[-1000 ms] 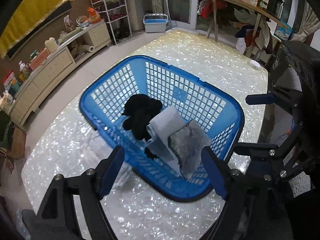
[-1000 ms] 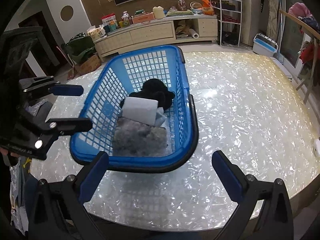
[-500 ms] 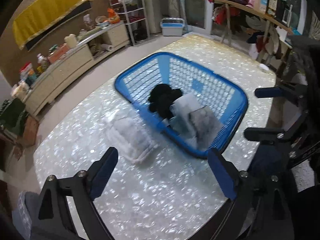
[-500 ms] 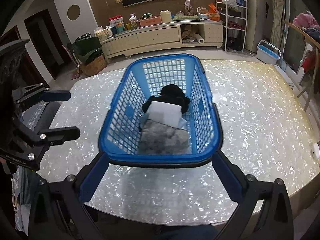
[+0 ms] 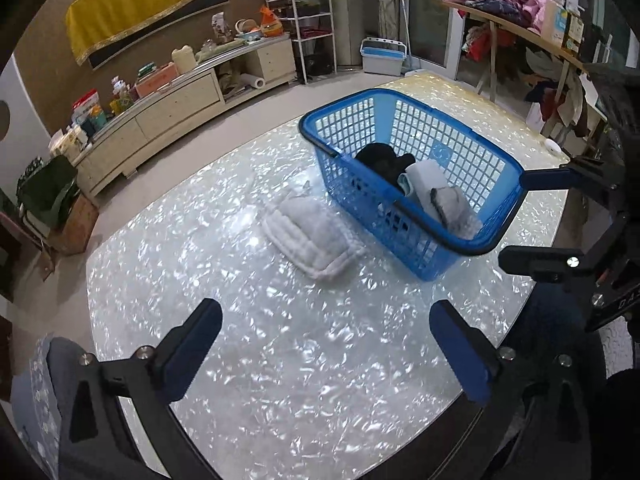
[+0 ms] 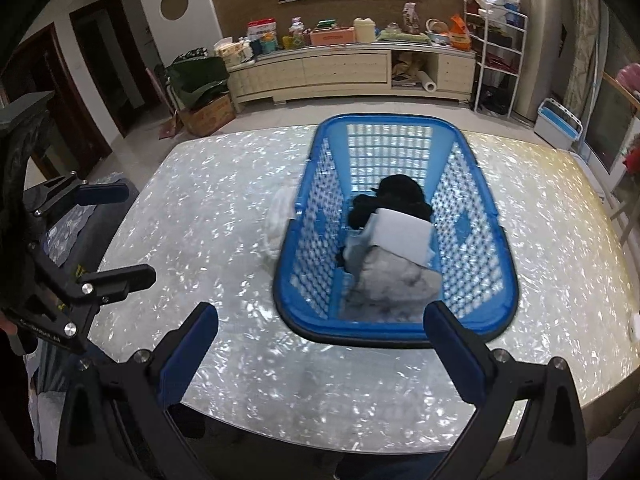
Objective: Organize soft objects
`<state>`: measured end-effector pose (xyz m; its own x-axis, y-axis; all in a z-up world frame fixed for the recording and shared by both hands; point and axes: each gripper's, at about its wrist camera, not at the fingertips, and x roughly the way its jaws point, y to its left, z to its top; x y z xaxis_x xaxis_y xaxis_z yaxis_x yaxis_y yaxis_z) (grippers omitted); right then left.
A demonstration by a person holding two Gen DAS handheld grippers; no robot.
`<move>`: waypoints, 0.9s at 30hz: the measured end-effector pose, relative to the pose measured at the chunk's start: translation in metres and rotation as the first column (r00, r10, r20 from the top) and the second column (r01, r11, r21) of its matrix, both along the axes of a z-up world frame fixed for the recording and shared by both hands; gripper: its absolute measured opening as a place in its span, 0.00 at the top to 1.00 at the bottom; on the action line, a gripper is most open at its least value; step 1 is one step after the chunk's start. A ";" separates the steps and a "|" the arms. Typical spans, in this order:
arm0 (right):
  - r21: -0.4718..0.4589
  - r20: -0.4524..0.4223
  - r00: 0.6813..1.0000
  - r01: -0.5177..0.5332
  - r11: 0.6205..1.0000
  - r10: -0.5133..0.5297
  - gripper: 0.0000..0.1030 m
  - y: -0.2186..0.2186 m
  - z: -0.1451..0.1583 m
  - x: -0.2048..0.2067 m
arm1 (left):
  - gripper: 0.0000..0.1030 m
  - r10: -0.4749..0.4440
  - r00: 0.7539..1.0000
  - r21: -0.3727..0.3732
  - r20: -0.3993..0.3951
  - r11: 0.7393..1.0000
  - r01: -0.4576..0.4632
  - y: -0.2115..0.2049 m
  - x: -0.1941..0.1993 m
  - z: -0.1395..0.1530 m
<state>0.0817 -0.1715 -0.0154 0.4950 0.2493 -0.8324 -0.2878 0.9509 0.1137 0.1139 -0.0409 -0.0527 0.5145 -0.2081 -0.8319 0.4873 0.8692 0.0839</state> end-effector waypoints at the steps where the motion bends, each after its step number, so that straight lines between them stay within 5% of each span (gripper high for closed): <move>1: -0.002 -0.001 1.000 -0.011 1.000 0.011 0.00 0.006 -0.001 0.002 | 0.00 0.004 1.000 -0.006 -0.003 1.000 -0.004 0.004 -0.002 -0.001; 27: -0.068 -0.008 0.988 -0.156 0.985 0.156 0.00 0.133 -0.044 0.034 | 0.00 0.229 0.971 -0.081 -0.071 0.969 -0.235 0.122 -0.008 -0.035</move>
